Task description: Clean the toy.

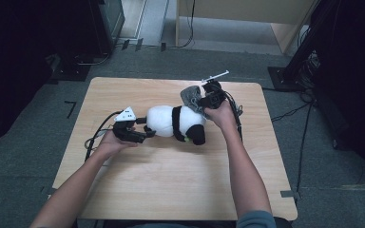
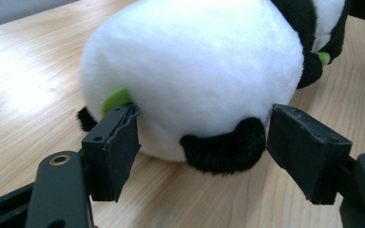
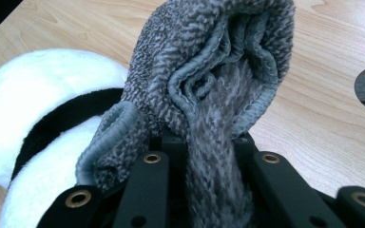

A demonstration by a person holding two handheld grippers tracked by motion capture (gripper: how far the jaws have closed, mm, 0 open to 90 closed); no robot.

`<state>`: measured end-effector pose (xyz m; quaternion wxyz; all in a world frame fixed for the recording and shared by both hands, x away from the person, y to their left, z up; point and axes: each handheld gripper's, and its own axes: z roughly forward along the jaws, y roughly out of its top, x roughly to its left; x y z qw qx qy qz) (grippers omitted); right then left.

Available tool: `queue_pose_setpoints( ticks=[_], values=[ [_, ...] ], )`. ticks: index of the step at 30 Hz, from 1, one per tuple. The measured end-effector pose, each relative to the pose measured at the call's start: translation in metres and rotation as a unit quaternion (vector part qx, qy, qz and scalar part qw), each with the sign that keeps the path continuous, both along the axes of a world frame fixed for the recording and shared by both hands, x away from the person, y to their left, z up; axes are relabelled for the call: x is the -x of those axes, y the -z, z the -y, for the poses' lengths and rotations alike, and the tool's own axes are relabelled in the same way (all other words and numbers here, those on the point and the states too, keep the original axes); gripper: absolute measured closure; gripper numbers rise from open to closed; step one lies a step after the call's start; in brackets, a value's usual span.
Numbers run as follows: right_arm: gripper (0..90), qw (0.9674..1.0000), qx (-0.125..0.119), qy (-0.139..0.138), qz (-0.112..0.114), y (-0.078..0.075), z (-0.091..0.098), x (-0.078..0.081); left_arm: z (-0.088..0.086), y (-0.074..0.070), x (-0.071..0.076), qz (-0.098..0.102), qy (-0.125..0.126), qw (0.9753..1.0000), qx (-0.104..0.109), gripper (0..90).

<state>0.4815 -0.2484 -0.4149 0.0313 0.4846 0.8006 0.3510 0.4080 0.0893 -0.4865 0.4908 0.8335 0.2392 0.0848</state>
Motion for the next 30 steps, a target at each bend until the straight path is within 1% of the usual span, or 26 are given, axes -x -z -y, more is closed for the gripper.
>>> queue_pose_setpoints(
  ticks=[1, 3, 4, 5, 7, 9, 10, 11, 12, 14, 15, 16, 17, 18, 19, 20, 21, 22, 23, 24, 25, 27, 28, 29, 30],
  values=[
    [76.7, 1.0, -0.002, 0.002, -0.001, 0.001, 0.0, -0.001, 0.002, 0.001, -0.001, 0.008, -0.001, 1.0, -0.001, 25.2],
    [76.9, 1.0, -0.003, 0.006, -0.003, 0.002, 0.0, -0.002, 0.006, 0.003, -0.003, 0.015, -0.004, 0.9999, -0.002, 23.4],
    [76.9, 1.0, -0.004, 0.007, -0.004, 0.002, 0.001, -0.003, 0.007, 0.004, -0.004, 0.017, -0.004, 0.9998, 0.0, 23.8],
    [77.0, 0.9999, -0.006, 0.009, -0.004, 0.003, 0.001, -0.003, 0.008, 0.005, -0.005, 0.023, -0.007, 0.9997, 0.001, 25.4],
    [77.0, 0.9998, -0.011, 0.013, -0.005, 0.005, 0.001, -0.004, 0.01, 0.005, -0.006, 0.027, -0.011, 0.9996, 0.002, 33.6],
    [77.0, 0.9996, -0.019, 0.02, -0.006, 0.006, 0.002, -0.005, 0.01, 0.003, -0.005, 0.02, -0.021, 0.9996, 0.002, 44.3],
    [77.0, 0.9995, -0.024, 0.022, -0.006, 0.006, 0.002, -0.005, 0.01, 0.002, -0.004, 0.013, -0.027, 0.9995, 0.003, 48.8],
    [76.9, 0.9993, -0.029, 0.024, -0.005, 0.006, 0.003, -0.005, 0.01, 0.0, -0.004, 0.0, -0.031, 0.9995, 0.006, 54.1],
    [76.9, 0.9992, -0.031, 0.026, -0.005, 0.005, 0.004, -0.004, 0.01, -0.001, -0.004, -0.01, -0.035, 0.9993, 0.005, 56.6],
    [76.8, 0.9987, -0.038, 0.032, 0.007, -0.001, 0.005, -0.001, 0.009, -0.005, -0.003, -0.026, -0.036, 0.999, 0.006, 59.7],
    [76.8, 0.9987, -0.037, 0.034, 0.011, -0.004, 0.004, 0.0, 0.008, -0.008, -0.002, -0.03, -0.036, 0.9989, 0.009, 60.8],
    [76.8, 0.9986, -0.035, 0.033, 0.022, -0.011, 0.004, 0.002, 0.007, -0.011, -0.001, -0.039, -0.037, 0.9984, 0.015, 62.1],
    [76.8, 0.9986, -0.032, 0.033, 0.027, -0.016, 0.004, 0.003, 0.007, -0.015, 0.0, -0.049, -0.038, 0.9978, 0.022, 62.7],
    [76.8, 0.9984, -0.031, 0.034, 0.033, -0.022, 0.005, 0.004, 0.005, -0.02, 0.001, -0.061, -0.039, 0.9968, 0.035, 63.4],
    [76.8, 0.9983, -0.031, 0.033, 0.036, -0.028, 0.006, 0.006, 0.004, -0.025, 0.003, -0.073, -0.04, 0.9956, 0.043, 63.9],
    [76.9, 0.9983, -0.03, 0.031, 0.04, -0.033, 0.007, 0.007, 0.003, -0.029, 0.004, -0.092, -0.043, 0.9938, 0.045, 63.9],
    [76.8, 0.9982, -0.031, 0.029, 0.043, -0.038, 0.008, 0.009, 0.004, -0.033, 0.007, -0.108, -0.04, 0.9924, 0.043, 63.9],
    [76.8, 0.9982, -0.031, 0.027, 0.044, -0.043, 0.01, 0.01, 0.005, -0.037, 0.011, -0.114, -0.04, 0.992, 0.036, 63.8],
    [76.8, 0.9981, -0.031, 0.026, 0.048, -0.048, 0.011, 0.013, 0.006, -0.039, 0.014, -0.126, -0.045, 0.9907, 0.029, 63.7],
    [76.8, 0.9979, -0.033, 0.026, 0.05, -0.052, 0.012, 0.015, 0.007, -0.04, 0.016, -0.135, -0.05, 0.9891, 0.029, 63.4],
    [76.8, 0.9977, -0.036, 0.024, 0.053, -0.055, 0.013, 0.017, 0.008, -0.04, 0.021, -0.139, -0.055, 0.9881, 0.034, 63.2],
    [76.8, 0.9971, -0.044, 0.022, 0.057, -0.062, 0.013, 0.024, 0.011, -0.038, 0.024, -0.14, -0.063, 0.9877, 0.03, 62.7],
    [76.8, 0.9969, -0.049, 0.016, 0.059, -0.065, 0.012, 0.028, 0.011, -0.036, 0.023, -0.143, -0.067, 0.9871, 0.029, 62.3],
    [76.8, 0.9969, -0.049, 0.015, 0.06, -0.068, 0.009, 0.032, 0.012, -0.034, 0.022, -0.142, -0.068, 0.9872, 0.026, 62.1],
    [76.8, 0.9968, -0.048, 0.008, 0.063, -0.069, 0.006, 0.036, 0.012, -0.032, 0.02, -0.148, -0.071, 0.9861, 0.027, 61.9]
  ],
)
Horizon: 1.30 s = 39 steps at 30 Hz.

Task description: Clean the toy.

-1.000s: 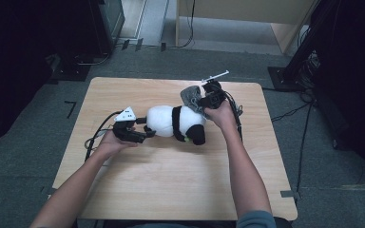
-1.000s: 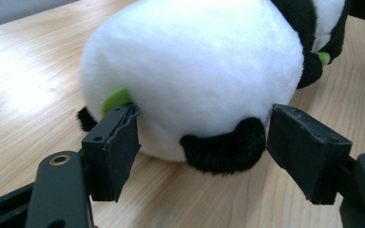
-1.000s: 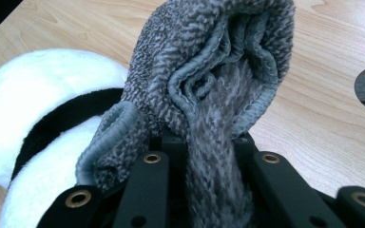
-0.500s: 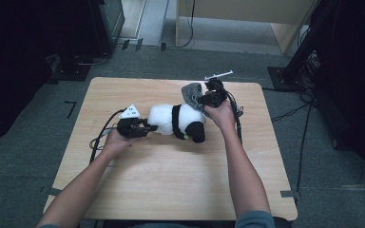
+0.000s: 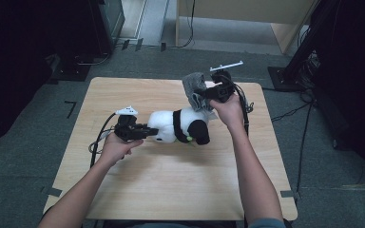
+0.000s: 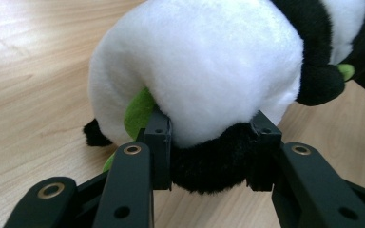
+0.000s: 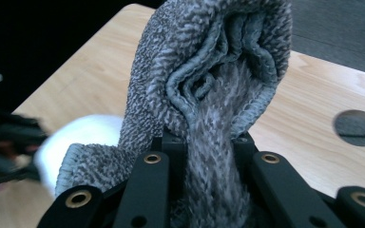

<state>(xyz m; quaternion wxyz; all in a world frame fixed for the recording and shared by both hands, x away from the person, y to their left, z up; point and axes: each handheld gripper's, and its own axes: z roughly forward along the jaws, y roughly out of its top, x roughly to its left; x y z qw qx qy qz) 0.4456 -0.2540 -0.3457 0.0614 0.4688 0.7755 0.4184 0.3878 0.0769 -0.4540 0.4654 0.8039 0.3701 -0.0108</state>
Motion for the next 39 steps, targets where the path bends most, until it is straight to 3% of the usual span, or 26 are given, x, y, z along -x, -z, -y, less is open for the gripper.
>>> queue_pose_setpoints(
  ticks=[2, 7, 11, 17, 21, 25, 32, 36, 39],
  values=[
    [76.7, 0.9999, -0.004, -0.011, 0.004, -0.002, -0.008, 0.008, 0.001, 0.003, -0.003, -0.016, -0.01, 0.9998, -0.001, 61.5],
    [76.5, 0.9983, -0.023, -0.053, 0.005, -0.003, -0.039, 0.026, 0.004, 0.006, -0.004, -0.008, -0.012, 0.9999, -0.002, 60.5],
    [76.2, 0.9965, -0.033, -0.076, -0.004, 0.007, -0.066, 0.036, 0.005, 0.008, -0.004, -0.01, -0.01, 0.9999, 0.002, 59.1],
    [76.2, 0.9928, -0.023, -0.112, -0.035, 0.028, -0.109, 0.045, 0.004, 0.008, -0.005, -0.012, -0.013, 0.9998, 0.008, 57.8],
    [76.1, 0.9917, 0.0, -0.119, -0.049, 0.044, -0.125, 0.045, 0.003, 0.009, -0.004, -0.011, -0.012, 0.9998, 0.006, 57.6],
    [76.1, 0.9917, 0.008, -0.117, -0.053, 0.053, -0.125, 0.042, 0.003, 0.01, -0.004, -0.012, -0.015, 0.9998, 0.005, 57.5],
    [76.1, 0.9922, 0.037, -0.109, -0.048, 0.05, -0.116, 0.041, 0.005, 0.009, -0.004, -0.008, -0.013, 0.9999, -0.008, 58.9],
    [76.1, 0.9934, 0.046, -0.096, -0.042, 0.048, -0.103, 0.041, 0.004, 0.009, -0.005, -0.012, -0.017, 0.9998, -0.008, 59.3],
    [76.3, 0.9951, 0.05, -0.074, -0.042, 0.046, -0.084, 0.04, 0.004, 0.009, -0.005, -0.015, -0.015, 0.9998, -0.004, 59.6]
  ],
)
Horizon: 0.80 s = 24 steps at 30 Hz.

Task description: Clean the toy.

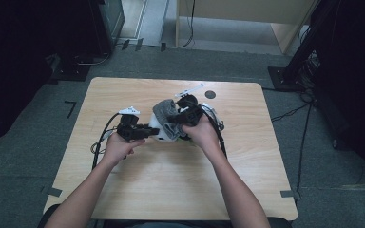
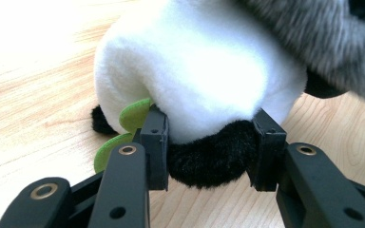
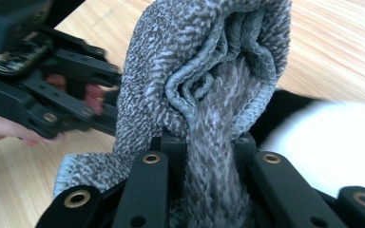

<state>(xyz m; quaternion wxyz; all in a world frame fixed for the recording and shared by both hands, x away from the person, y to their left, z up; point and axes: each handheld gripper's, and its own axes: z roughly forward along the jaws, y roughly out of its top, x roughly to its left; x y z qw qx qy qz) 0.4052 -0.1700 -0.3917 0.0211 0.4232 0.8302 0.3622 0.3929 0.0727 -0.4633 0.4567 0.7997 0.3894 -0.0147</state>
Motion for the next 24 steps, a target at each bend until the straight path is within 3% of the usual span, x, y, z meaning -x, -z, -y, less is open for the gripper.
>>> queue_pose_setpoints(
  ticks=[8, 16, 20, 24],
  values=[
    [76.6, 0.9986, -0.032, 0.04, 0.008, -0.013, 0.054, 0.004, 0.002, -0.002, 0.0, -0.002, 0.006, 1.0, -0.003, 61.3],
    [76.4, 0.9947, -0.029, 0.097, 0.02, -0.013, 0.106, 0.012, 0.002, -0.001, -0.001, -0.001, 0.006, 1.0, -0.003, 62.0],
    [76.5, 0.9924, -0.006, 0.122, 0.018, -0.009, 0.119, 0.012, 0.001, -0.001, -0.002, -0.003, 0.003, 1.0, -0.003, 62.1],
    [76.5, 0.9912, -0.037, 0.125, 0.026, -0.019, 0.123, 0.017, 0.0, -0.001, -0.002, 0.001, 0.001, 1.0, -0.001, 62.1]
  ],
)
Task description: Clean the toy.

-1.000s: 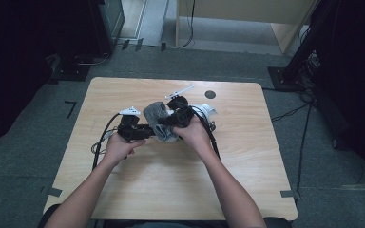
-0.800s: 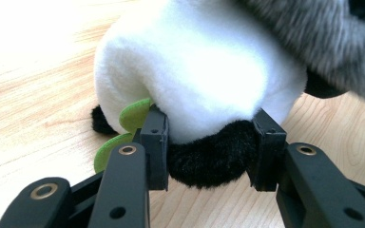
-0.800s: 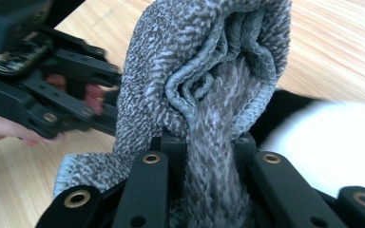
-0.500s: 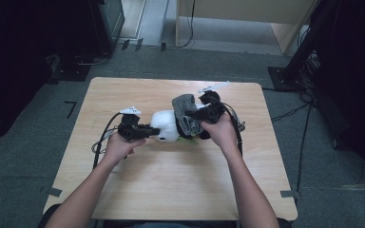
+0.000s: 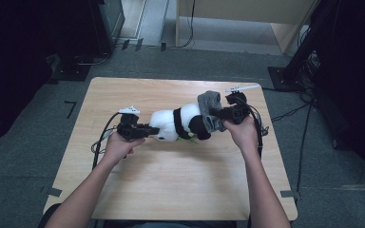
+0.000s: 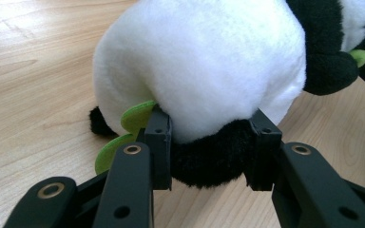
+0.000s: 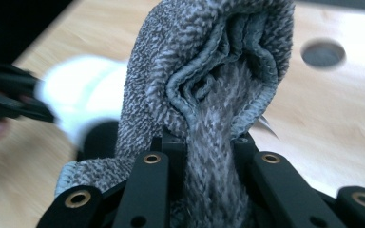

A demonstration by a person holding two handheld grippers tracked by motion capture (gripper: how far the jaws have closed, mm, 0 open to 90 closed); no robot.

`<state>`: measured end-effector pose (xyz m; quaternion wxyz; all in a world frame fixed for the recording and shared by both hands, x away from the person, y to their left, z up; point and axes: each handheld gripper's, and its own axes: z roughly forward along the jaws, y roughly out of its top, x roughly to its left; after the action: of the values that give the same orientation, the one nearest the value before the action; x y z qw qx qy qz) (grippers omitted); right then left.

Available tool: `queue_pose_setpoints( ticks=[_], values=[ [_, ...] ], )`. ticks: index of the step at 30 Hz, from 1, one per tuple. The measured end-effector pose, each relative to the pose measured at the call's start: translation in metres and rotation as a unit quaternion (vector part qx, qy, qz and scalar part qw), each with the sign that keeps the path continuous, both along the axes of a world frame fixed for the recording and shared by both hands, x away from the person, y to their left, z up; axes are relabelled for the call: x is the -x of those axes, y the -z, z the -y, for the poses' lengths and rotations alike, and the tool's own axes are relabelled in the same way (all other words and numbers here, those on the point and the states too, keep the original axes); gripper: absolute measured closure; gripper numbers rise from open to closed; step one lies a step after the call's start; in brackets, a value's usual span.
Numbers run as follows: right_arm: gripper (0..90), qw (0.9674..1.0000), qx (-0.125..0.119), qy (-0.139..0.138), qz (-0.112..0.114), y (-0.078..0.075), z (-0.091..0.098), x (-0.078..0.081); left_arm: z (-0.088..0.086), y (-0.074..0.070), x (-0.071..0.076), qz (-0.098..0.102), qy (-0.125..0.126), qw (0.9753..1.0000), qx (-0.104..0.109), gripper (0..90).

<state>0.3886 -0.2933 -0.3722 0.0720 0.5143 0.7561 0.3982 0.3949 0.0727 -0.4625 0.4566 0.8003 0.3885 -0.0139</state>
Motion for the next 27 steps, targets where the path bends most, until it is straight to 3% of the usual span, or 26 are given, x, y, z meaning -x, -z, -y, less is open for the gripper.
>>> queue_pose_setpoints(
  ticks=[4, 7, 12, 16, 18, 20, 24, 27],
  values=[
    [76.4, 0.9986, -0.021, -0.04, 0.028, -0.019, -0.028, 0.006, 0.001, -0.001, 0.001, 0.006, -0.003, 1.0, 0.0, 62.2],
    [76.3, 0.996, -0.033, -0.077, 0.033, -0.023, -0.061, 0.006, 0.002, -0.002, 0.002, 0.006, -0.005, 1.0, 0.0, 62.4],
    [76.1, 0.9923, -0.026, -0.12, 0.014, -0.005, -0.117, 0.001, 0.003, -0.004, 0.003, 0.006, -0.008, 0.9999, 0.001, 62.4],
    [76.0, 0.9895, -0.021, -0.143, -0.001, 0.012, -0.148, 0.0, 0.003, -0.005, 0.004, 0.006, -0.009, 0.9999, 0.002, 62.4],
    [76.0, 0.9897, 0.008, -0.143, -0.004, 0.023, -0.156, 0.0, 0.003, -0.006, 0.005, 0.006, -0.009, 0.9999, -0.005, 62.5],
    [76.2, 0.9898, 0.004, -0.142, -0.001, 0.03, -0.153, 0.0, 0.003, -0.003, 0.005, 0.001, -0.005, 1.0, -0.002, 62.6],
    [76.2, 0.9903, 0.018, -0.138, 0.01, 0.03, -0.142, 0.005, 0.004, -0.004, 0.005, 0.001, -0.001, 1.0, -0.006, 63.0],
    [76.0, 0.9907, 0.053, -0.124, 0.02, 0.028, -0.128, 0.009, 0.0, -0.003, 0.003, -0.006, -0.003, 1.0, 0.0, 63.3]
  ],
)
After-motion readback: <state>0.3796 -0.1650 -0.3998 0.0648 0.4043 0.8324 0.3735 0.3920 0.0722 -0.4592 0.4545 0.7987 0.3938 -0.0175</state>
